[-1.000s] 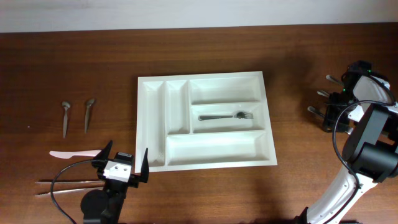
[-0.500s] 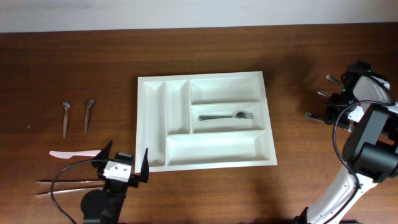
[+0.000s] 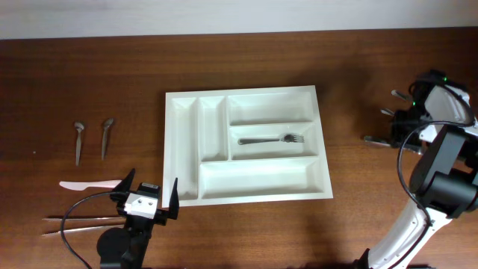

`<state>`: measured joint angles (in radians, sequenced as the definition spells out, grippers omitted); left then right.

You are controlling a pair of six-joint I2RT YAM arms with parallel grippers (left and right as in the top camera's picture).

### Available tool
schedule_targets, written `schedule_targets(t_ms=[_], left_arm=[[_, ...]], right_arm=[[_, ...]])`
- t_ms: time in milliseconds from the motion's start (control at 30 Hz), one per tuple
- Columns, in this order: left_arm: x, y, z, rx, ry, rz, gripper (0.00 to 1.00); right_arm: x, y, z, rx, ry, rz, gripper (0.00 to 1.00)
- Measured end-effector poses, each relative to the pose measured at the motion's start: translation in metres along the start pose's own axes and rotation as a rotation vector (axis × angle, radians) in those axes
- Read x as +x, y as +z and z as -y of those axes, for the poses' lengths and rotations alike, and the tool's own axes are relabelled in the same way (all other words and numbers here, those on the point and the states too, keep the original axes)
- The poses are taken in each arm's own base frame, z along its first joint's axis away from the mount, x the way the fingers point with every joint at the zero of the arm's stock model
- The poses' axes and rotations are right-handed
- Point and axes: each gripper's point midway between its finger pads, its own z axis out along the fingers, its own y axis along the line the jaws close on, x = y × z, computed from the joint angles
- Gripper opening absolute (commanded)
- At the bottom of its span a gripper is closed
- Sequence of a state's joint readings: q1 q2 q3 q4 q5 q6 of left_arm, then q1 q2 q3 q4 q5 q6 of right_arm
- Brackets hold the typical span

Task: Pack container
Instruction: 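Carry the fork to the middle compartment and lower it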

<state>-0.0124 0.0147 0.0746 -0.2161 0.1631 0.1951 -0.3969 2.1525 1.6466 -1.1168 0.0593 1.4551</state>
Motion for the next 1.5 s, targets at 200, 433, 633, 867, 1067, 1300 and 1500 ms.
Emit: schedule_targets(t_ms=[200,433,633,867,1067,1300,1500], left_arm=[[0.0,0.0,0.0,0.0,0.0,0.0,0.99],[0.0,0.0,0.0,0.0,0.0,0.0,0.99],[0.0,0.0,0.0,0.0,0.0,0.0,0.99],[0.0,0.0,0.0,0.0,0.0,0.0,0.99],[0.0,0.0,0.0,0.0,0.0,0.0,0.99],[0.0,0.0,0.0,0.0,0.0,0.0,0.99],[0.0,0.0,0.0,0.0,0.0,0.0,0.99]], right_arm=[[0.035,-0.051,-0.01,-0.048,-0.095,0.006,0.04],[0.123,-0.087,0.011,-0.054,-0.267,-0.054,0.04],[0.198,-0.09,0.037,-0.034,-0.391,-0.083,0.04],[0.258,-0.091,0.068,-0.029,-0.51,-0.083,0.04],[0.284,-0.092,0.086,-0.028,-0.54,-0.079,0.05],[0.294,-0.092,0.087,-0.045,-0.517,-0.086,0.08],[0.297,-0.092,0.084,-0.061,-0.511,-0.093,0.11]])
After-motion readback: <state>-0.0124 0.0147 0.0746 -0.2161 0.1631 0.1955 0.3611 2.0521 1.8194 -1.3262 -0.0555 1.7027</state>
